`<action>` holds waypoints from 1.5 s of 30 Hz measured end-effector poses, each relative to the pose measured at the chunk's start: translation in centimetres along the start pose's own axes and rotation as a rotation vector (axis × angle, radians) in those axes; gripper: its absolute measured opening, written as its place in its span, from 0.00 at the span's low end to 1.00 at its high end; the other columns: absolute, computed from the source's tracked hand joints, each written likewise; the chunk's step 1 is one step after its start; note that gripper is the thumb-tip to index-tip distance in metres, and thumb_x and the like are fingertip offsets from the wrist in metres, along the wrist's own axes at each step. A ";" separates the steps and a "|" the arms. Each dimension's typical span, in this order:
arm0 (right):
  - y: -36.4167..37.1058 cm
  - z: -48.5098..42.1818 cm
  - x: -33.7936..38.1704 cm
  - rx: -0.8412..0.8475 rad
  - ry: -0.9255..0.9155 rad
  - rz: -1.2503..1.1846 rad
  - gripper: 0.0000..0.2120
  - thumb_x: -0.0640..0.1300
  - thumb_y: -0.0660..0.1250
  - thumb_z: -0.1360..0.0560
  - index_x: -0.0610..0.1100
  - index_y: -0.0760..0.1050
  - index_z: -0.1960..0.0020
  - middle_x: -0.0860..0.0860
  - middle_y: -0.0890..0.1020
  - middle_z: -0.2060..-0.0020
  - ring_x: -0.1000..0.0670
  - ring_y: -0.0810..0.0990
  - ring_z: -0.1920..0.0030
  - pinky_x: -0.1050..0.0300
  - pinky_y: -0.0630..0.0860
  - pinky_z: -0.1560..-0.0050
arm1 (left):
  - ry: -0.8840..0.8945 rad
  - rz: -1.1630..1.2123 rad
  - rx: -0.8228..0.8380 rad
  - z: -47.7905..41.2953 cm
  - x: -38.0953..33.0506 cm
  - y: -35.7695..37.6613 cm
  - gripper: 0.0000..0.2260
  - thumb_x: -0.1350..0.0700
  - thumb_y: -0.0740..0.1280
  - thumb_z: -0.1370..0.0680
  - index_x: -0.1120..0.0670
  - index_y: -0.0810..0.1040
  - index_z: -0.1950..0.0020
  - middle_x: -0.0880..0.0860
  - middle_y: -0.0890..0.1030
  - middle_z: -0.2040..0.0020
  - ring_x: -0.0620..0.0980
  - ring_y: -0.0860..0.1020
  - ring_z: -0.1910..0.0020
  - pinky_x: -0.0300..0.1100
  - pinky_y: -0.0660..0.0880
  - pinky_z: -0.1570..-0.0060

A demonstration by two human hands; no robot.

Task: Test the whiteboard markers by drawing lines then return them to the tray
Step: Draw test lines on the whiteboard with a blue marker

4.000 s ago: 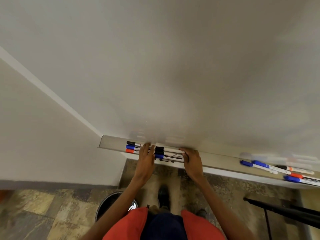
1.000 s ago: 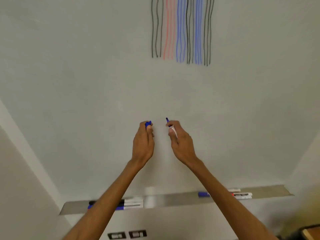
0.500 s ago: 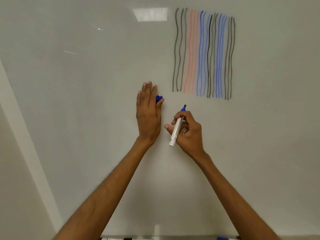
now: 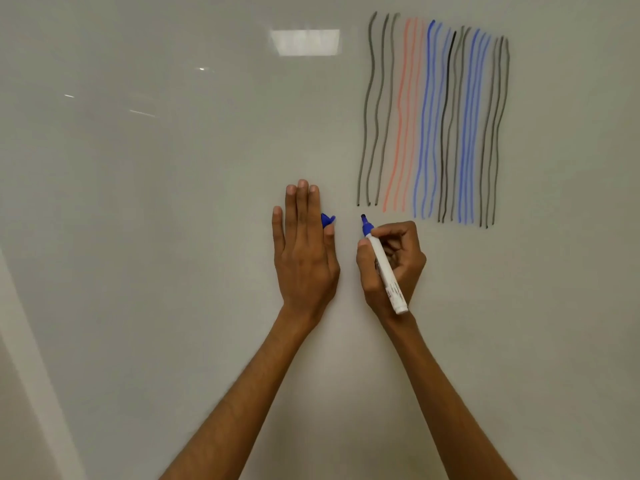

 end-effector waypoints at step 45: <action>-2.3 7.9 -2.4 0.128 0.159 0.076 0.14 0.41 0.69 0.28 0.31 0.71 0.65 0.58 0.71 0.70 0.63 0.72 0.71 0.72 0.70 0.67 | 0.017 -0.022 -0.027 0.3 -0.2 -0.4 0.22 0.54 0.49 0.14 0.64 0.60 0.23 0.62 0.63 0.23 0.54 0.53 0.22 0.51 0.49 0.22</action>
Point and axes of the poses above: each hand's wrist, its own z-axis away from the middle knuckle, its own y-axis out of the palm, x = y × z, the point moved 6 cm from there along -z, towards the middle knuckle
